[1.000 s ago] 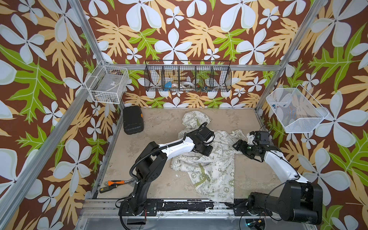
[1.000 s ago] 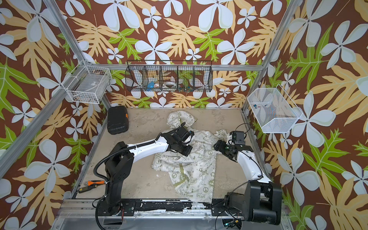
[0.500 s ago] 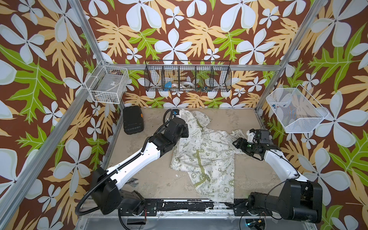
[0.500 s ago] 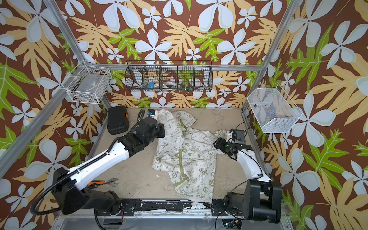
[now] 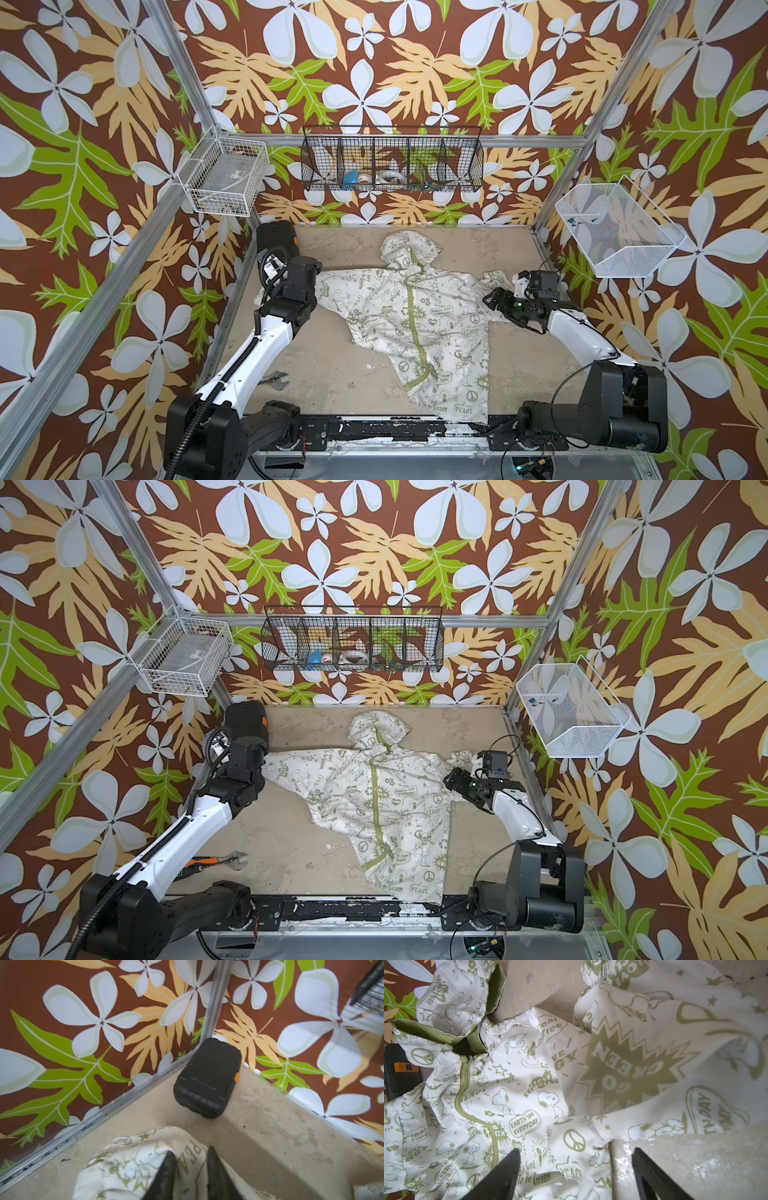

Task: Unzip the jacket
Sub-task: Flatten out the jacket at the center of the board.

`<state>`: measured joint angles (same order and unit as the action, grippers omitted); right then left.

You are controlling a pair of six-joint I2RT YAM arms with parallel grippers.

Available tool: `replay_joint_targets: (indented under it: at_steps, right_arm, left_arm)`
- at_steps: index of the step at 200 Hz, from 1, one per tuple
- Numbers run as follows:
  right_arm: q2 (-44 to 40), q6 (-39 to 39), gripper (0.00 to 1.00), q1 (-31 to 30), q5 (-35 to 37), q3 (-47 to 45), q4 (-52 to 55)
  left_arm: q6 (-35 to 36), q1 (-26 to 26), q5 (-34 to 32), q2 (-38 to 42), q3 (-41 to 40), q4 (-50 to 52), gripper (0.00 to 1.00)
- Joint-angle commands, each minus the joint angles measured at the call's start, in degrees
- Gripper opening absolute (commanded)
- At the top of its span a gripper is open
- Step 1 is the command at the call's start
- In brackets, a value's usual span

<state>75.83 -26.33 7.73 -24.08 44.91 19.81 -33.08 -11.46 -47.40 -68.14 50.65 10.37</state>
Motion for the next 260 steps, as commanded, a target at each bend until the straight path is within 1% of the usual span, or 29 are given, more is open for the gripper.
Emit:
replay_joint_targets:
  at_steps: [1,16,29,44,50,66,76,92,107,111,114,123,133,148,166,173,186,201,228,238,248,260]
  right_arm:
    - [-2.0,1.1,0.93,-0.1,-1.0,0.0,1.7]
    - [-3.9,1.7,0.95,-1.0,-1.6,-0.3,3.6]
    - [-5.4,2.5,0.95,-3.1,-1.7,0.0,6.4]
    - [-7.7,2.7,0.96,-7.3,-1.1,-0.3,9.2]
    - [-8.8,2.2,0.96,-9.5,-0.7,-0.6,9.9]
    - [-12.0,0.1,0.98,-15.9,0.2,-2.1,11.0]
    - [-13.7,-1.7,0.98,-20.1,0.8,-3.1,11.1]
    - [-14.9,-4.2,0.97,-27.3,2.1,-4.4,10.0]
    - [-14.2,-4.7,0.95,-33.8,3.3,-5.6,6.9]
    - [-13.7,-4.3,0.95,-35.0,3.2,-5.8,6.3]
    - [-13.2,-3.7,0.94,-35.8,3.2,-5.9,5.9]
    - [-11.8,-1.4,0.93,-37.7,3.2,-5.4,5.3]
    - [-10.2,1.3,0.93,-39.0,2.7,-4.5,5.2]
    - [-8.1,5.4,0.91,-39.5,-0.8,-3.1,5.3]
    - [-5.8,9.0,0.91,-40.9,-2.9,-1.5,6.7]
    - [-4.8,10.3,0.91,-42.0,-2.7,-0.9,7.6]
    - [-3.0,11.5,0.93,-45.1,0.4,0.0,9.0]
    - [0.0,12.5,0.93,-48.2,1.5,0.3,10.3]
    - [2.0,8.9,0.88,-49.4,2.8,-2.3,7.9]
    - [2.0,7.3,0.83,-49.4,4.5,-3.0,7.0]
    - [2.4,6.4,0.77,-49.4,5.6,-3.1,6.7]
    - [2.8,5.6,0.64,-49.4,6.8,-2.7,6.5]
  left_arm:
    - [6.5,1.8,2.3,-1.0,2.4,-3.6,1.0]
    - [7.5,1.7,5.0,-1.1,3.6,-1.1,1.0]
    - [6.6,1.8,9.7,0.2,3.1,1.7,1.0]
    - [6.1,1.8,18.9,3.5,0.6,4.0,1.0]
    - [5.9,1.7,24.4,5.7,-1.2,4.0,0.99]
    - [4.4,1.6,36.3,12.6,-7.7,3.0,0.93]
    - [3.2,1.1,41.1,17.0,-11.6,2.4,0.9]
    - [1.6,-1.5,42.1,22.2,-15.1,5.3,0.89]
    - [1.2,-4.4,42.3,25.3,-18.0,8.2,0.9]
    - [0.9,-4.9,42.7,25.7,-18.9,8.7,0.91]
    - [0.6,-5.2,43.3,26.0,-19.7,8.8,0.95]
    - [-0.7,-6.2,45.2,26.7,-22.2,8.5,0.99]
    - [-1.8,-9.3,45.5,26.8,-23.9,6.5,1.0]
    - [-3.3,-12.6,45.8,24.6,-24.9,4.9,1.0]
    - [-5.1,-13.4,47.8,20.3,-27.1,3.7,1.0]
    - [-5.4,-13.4,48.9,18.8,-28.4,2.1,1.0]
    - [-6.3,-13.9,50.3,16.1,-30.8,-1.8,1.0]
    - [-7.4,-14.5,51.6,13.5,-32.4,-6.6,1.0]
    - [-9.1,-17.6,52.1,10.1,-32.1,-13.4,1.0]
    - [-9.3,-18.8,52.1,8.5,-31.7,-15.5,0.99]
    - [-9.7,-19.5,52.0,6.6,-31.1,-17.4,0.98]
    - [-10.0,-19.7,52.6,3.6,-30.0,-19.6,0.95]
